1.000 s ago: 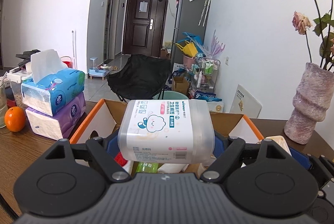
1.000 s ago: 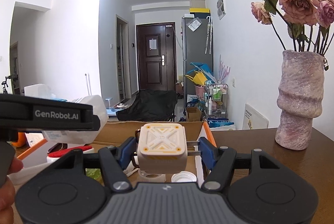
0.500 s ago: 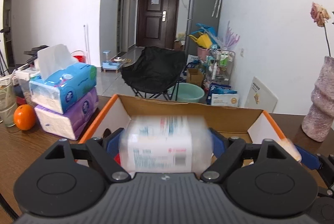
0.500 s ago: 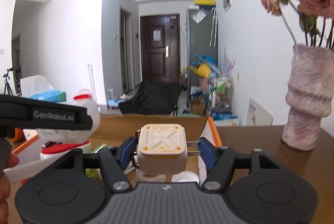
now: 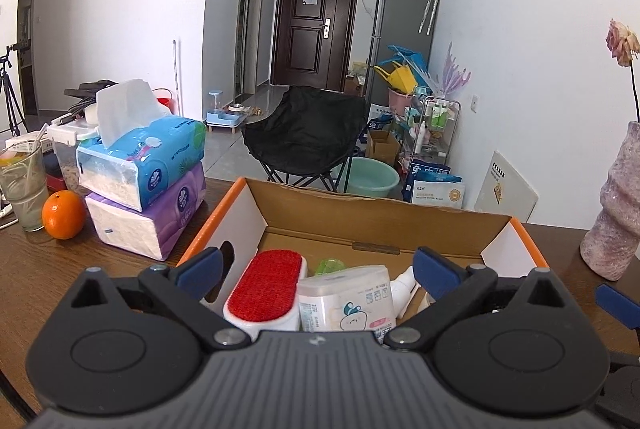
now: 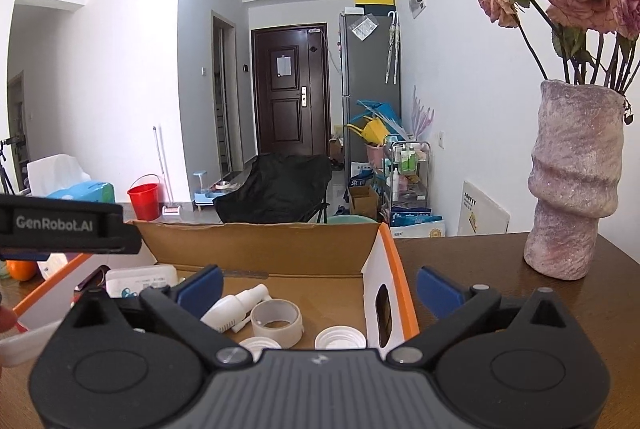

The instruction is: Organize rigid objects

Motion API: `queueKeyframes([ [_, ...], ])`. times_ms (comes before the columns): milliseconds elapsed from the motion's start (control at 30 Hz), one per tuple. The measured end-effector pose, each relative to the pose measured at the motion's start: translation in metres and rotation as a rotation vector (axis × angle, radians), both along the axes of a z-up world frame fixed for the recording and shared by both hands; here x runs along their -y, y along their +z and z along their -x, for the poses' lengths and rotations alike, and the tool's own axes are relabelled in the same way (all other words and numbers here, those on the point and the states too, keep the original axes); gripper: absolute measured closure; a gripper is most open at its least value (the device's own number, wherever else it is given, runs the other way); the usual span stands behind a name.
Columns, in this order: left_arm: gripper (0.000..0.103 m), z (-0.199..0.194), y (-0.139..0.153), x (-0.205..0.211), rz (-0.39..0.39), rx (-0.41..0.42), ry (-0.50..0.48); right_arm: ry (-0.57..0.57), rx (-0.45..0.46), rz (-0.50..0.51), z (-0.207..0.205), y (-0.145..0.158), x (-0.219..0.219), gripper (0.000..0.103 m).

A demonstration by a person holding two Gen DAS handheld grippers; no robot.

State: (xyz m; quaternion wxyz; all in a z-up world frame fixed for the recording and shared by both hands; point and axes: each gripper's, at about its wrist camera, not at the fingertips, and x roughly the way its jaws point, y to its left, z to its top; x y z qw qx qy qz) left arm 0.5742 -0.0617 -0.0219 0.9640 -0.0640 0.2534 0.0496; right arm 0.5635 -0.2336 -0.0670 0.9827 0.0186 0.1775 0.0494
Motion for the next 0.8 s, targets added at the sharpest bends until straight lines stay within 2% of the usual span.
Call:
queueKeyframes([
  [433,0.000,0.026,0.012,-0.008,-0.020,0.021,0.002,-0.008,0.008,0.018,0.024,0.009,-0.004,0.000],
  [800,0.000,0.081,0.023,-0.024,-0.030,0.018,0.003,-0.005,0.018,0.015,0.078,0.023,-0.004,0.000],
])
